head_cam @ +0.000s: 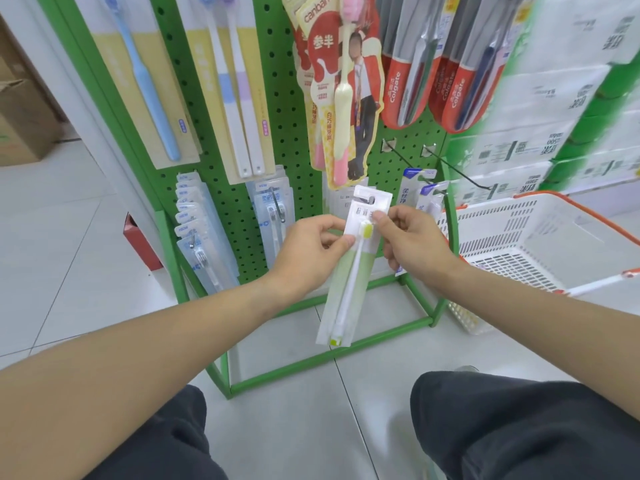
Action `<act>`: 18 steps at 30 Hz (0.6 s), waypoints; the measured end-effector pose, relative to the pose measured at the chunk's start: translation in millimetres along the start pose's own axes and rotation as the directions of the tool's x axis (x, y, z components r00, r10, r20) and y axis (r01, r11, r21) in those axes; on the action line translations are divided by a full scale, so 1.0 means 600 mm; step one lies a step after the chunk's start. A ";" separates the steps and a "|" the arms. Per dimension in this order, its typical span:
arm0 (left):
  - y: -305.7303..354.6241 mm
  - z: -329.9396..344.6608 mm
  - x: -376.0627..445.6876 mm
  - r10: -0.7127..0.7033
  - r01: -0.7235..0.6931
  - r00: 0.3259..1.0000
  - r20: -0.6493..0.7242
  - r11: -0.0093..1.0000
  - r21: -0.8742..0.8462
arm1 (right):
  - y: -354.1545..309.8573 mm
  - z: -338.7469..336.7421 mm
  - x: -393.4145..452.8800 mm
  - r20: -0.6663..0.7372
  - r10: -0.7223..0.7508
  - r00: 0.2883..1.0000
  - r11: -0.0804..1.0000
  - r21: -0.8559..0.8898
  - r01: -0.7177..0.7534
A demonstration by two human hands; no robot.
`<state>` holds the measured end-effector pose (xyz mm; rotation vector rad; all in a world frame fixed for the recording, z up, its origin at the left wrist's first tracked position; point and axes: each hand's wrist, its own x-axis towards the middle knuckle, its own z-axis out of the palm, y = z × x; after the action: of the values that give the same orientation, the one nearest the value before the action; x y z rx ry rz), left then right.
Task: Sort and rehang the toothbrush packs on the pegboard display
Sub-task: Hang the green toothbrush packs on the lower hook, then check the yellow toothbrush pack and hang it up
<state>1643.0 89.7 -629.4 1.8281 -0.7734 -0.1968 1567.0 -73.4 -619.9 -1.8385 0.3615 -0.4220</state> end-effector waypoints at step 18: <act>-0.037 0.038 0.036 -0.058 0.070 0.996 -0.066 0.976 0.204 | 0.045 0.006 0.042 -0.055 0.011 0.998 0.983 -0.184 -0.021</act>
<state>1657.8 63.4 -653.2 2.0474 -0.7145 -0.1057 1590.3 -89.6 -643.9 -2.0055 0.4648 -0.4394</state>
